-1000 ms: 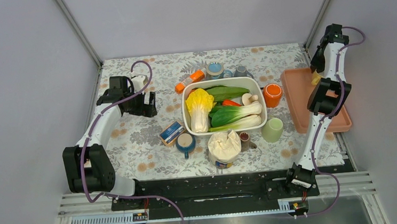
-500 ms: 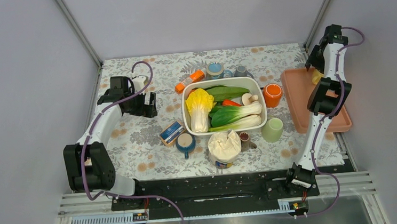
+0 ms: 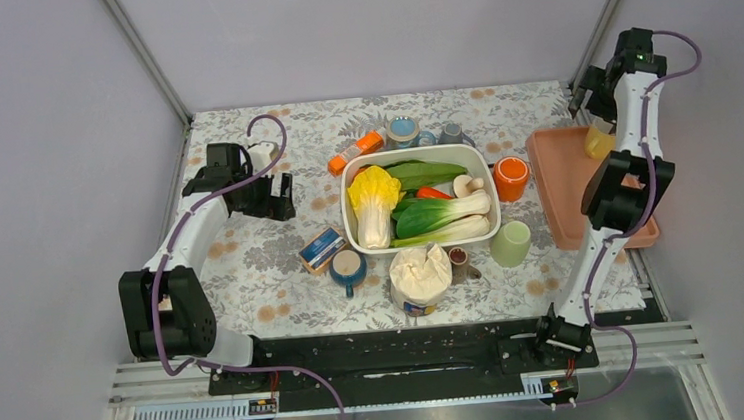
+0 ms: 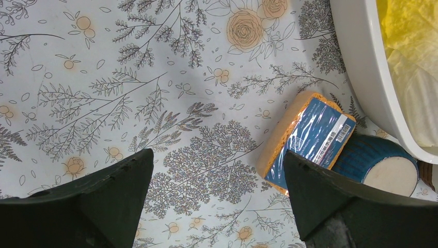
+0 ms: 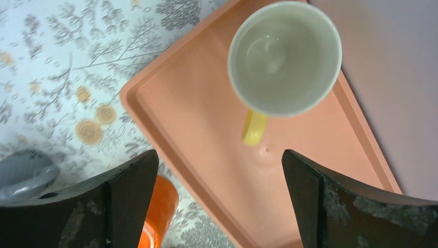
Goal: Turn the mug right side up
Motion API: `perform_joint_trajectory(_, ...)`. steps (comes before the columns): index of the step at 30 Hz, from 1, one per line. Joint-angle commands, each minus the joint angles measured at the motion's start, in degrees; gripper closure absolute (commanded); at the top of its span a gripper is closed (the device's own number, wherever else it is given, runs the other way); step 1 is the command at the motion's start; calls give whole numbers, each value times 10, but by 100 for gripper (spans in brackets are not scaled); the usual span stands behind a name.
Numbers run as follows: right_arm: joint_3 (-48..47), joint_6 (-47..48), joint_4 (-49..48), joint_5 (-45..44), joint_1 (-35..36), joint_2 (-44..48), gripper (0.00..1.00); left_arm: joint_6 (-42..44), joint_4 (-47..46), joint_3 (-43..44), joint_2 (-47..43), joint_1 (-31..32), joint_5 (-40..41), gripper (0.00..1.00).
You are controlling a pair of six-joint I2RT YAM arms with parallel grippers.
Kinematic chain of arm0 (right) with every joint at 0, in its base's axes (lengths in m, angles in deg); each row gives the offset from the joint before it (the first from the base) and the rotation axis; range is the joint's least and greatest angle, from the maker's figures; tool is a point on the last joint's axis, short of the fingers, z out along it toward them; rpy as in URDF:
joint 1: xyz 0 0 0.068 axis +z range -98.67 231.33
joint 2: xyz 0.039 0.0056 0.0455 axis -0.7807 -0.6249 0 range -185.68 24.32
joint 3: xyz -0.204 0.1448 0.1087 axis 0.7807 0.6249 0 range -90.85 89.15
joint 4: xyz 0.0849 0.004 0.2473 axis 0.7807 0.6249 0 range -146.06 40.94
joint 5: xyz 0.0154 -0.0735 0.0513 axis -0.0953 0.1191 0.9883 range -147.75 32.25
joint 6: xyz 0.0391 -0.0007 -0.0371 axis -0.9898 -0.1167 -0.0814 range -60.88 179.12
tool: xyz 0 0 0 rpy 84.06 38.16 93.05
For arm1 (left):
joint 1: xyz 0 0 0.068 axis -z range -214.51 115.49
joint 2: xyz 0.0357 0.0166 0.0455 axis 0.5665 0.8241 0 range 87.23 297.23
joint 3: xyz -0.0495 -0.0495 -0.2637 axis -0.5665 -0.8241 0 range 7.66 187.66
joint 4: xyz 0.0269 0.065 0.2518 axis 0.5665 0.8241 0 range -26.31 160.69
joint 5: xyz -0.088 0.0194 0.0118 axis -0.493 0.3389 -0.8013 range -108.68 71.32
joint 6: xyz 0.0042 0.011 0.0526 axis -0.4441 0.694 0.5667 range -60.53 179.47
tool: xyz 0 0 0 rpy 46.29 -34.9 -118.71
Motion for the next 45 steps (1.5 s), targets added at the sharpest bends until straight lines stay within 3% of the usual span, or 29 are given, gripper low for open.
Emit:
perform_joint_trajectory(1, 38, 5, -17, -3, 26, 98, 0, 6, -8, 6, -15, -3, -9, 1)
perform_joint_trajectory(6, 117, 18, -48, -14, 67, 184, 1, 20, -1, 1, -38, -1, -20, 2)
perform_joint_trajectory(12, 326, 5, -165, 4, 135, 334, 1, 101, 59, -22, -80, 56, -41, 9)
perform_joint_trajectory(21, 542, -13, -242, 16, 230, 489, 1, 158, 167, -72, -162, 271, -4, 11)
perform_joint_trajectory(25, 594, -15, -249, 22, 248, 526, 1, 146, 154, -107, -167, 377, 54, 10)
perform_joint_trajectory(28, 629, -15, -253, 36, 251, 554, 0, 155, 142, -124, -158, 444, 73, 20)
perform_joint_trajectory(31, 659, -12, -260, 53, 252, 586, 1, 187, 123, -140, -167, 517, 84, 22)
perform_joint_trajectory(35, 691, -9, -274, 73, 252, 620, 1, 298, 121, -136, -185, 582, 46, 22)
perform_joint_trajectory(38, 700, -8, -275, 91, 253, 625, 1, 462, 115, -151, -209, 586, 24, 22)
perform_joint_trajectory(41, 705, -7, -275, 98, 253, 630, 1, 619, 115, -176, -212, 587, 53, 22)
perform_joint_trajectory(45, 710, -5, -275, 101, 253, 637, 1, 686, 104, -173, -163, 590, 109, 27)
